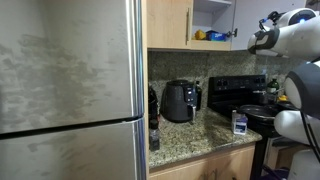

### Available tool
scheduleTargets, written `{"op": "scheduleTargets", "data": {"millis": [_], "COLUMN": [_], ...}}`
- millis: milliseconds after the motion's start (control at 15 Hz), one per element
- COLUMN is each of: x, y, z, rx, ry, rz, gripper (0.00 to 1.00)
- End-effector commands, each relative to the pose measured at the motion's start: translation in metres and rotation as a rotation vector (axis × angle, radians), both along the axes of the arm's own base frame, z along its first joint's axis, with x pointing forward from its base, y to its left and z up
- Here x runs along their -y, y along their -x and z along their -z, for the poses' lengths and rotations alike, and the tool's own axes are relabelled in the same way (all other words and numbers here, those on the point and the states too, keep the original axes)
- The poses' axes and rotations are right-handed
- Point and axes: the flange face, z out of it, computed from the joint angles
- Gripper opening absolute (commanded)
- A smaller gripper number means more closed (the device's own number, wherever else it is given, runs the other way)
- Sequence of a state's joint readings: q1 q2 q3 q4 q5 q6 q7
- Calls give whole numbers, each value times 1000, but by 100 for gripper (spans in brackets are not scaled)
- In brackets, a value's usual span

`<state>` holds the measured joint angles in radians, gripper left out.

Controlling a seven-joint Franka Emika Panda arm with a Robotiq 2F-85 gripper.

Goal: Open the top right cupboard door

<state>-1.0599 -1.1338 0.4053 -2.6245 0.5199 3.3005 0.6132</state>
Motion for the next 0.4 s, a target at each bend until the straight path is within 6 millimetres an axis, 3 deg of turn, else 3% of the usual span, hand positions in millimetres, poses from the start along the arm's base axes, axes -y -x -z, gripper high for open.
{"op": "scheduleTargets", "data": {"millis": [0,200,267,333], "x": [-62,-120,-97,-112], "y": [-6,-3,-11,-7], "z": [17,22,10,11], "rx": [-27,-53,-40,-43], "ry": [-83,-131,-97,-92], "rz": [-182,-360,-286,-323], "gripper": [100,100,100,100]}}
